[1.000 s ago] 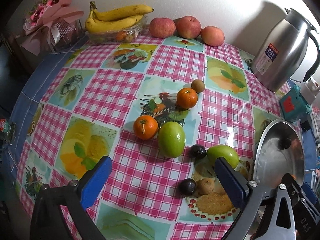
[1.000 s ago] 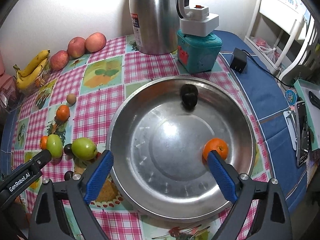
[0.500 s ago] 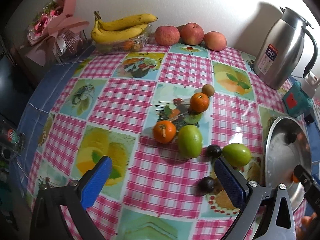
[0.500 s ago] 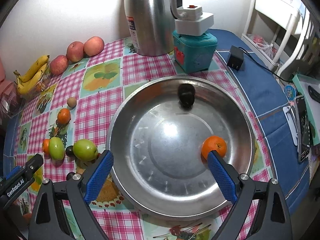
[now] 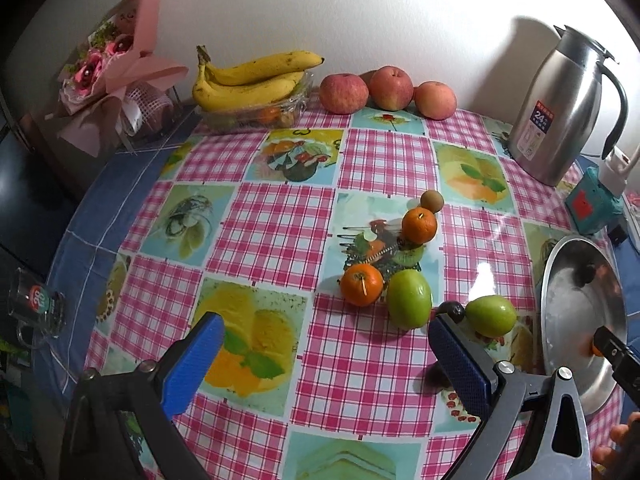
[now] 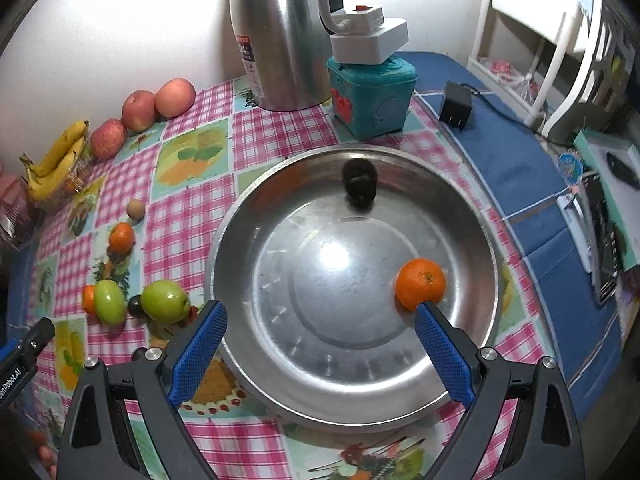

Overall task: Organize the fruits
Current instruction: 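Withdraw both open tools from the basin back toward the fruits, then lower the right tool onto the brown kiwi while the left tool nears another plum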

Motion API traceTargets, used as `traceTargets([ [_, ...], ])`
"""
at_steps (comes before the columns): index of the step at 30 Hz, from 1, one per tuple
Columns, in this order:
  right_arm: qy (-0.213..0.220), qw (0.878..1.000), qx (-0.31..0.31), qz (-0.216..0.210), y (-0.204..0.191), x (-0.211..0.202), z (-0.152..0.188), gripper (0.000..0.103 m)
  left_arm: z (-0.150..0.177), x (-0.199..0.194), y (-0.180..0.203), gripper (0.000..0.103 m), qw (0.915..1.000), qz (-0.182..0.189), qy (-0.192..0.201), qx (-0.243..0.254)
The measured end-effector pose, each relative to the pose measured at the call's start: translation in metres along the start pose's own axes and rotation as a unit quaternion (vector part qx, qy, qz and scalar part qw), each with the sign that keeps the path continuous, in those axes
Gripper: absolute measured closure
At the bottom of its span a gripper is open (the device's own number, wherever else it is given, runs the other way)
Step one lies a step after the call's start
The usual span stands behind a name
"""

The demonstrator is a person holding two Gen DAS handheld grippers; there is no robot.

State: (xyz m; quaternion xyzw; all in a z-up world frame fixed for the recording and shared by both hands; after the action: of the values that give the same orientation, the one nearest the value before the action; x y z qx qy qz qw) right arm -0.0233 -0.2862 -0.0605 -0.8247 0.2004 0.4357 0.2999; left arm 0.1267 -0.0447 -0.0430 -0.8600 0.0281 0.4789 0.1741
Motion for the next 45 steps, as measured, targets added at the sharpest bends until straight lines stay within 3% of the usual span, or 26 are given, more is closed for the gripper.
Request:
traceTargets([
  [10, 0.01, 1.0, 0.003, -0.006, -0.01, -0.003, 0.003, 0.008, -0.012, -0.007, 0.004, 0.0, 0.9991, 0.019, 0.022, 0.032],
  [13, 0.01, 1.0, -0.007, -0.015, -0.021, -0.002, 0.004, 0.008, -0.012, -0.002, -0.001, 0.0, 0.999, 0.041, 0.007, 0.017],
  [26, -0.023, 0.996, -0.067, -0.06, -0.088, 0.02, 0.02, 0.008, -0.008, 0.029, -0.036, 0.0, 0.9955, 0.063, -0.051, -0.048],
  [32, -0.042, 0.993, -0.07, -0.085, -0.109, 0.034, 0.03, 0.008, 0.002, 0.04, -0.026, 0.0, 0.9939, 0.072, -0.074, -0.039],
  [45, -0.087, 0.99, -0.073, -0.083, -0.114, 0.063, 0.053, 0.008, 0.016, 0.057, -0.011, 0.0, 0.991, 0.078, -0.105, -0.029],
])
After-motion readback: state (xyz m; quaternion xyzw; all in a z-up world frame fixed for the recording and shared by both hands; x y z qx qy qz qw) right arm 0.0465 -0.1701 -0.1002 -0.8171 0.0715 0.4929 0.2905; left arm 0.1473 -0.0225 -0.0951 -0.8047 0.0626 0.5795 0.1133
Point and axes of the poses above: each gripper's, at about its wrist camera, not at the fingertips, and x roughly the way its jaws point, y to its right, z to its underside, the point moved 8 cm from there along x, roughly the way its jaws point, and after that the axes turned 15 degrees about -z, right-handed, at the moved point
